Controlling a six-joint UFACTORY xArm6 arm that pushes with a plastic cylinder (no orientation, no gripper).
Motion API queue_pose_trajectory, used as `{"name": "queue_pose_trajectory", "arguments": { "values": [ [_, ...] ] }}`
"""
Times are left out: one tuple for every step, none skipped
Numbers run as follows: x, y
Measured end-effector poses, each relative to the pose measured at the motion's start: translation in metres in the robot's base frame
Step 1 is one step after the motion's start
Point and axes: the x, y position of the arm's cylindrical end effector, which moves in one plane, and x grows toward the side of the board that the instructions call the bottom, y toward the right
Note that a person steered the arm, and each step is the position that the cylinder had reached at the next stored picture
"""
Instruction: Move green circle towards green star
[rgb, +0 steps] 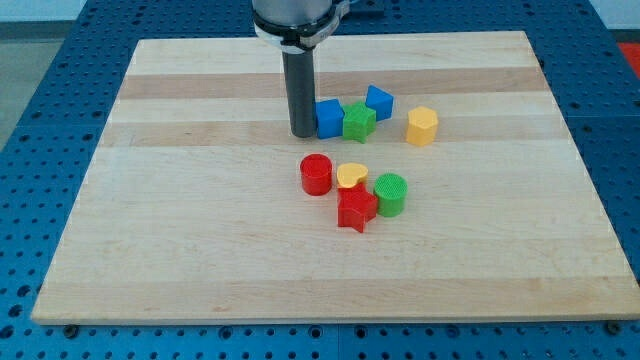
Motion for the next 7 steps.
{"name": "queue_pose_trajectory", "arguments": {
  "values": [
    [0.021, 0.007],
    [0.034, 0.053],
    [0.042, 0.099],
    [0.072, 0.174],
    [0.123, 0.201],
    [0.157, 0.187],
    [0.15, 0.154]
  ]
}}
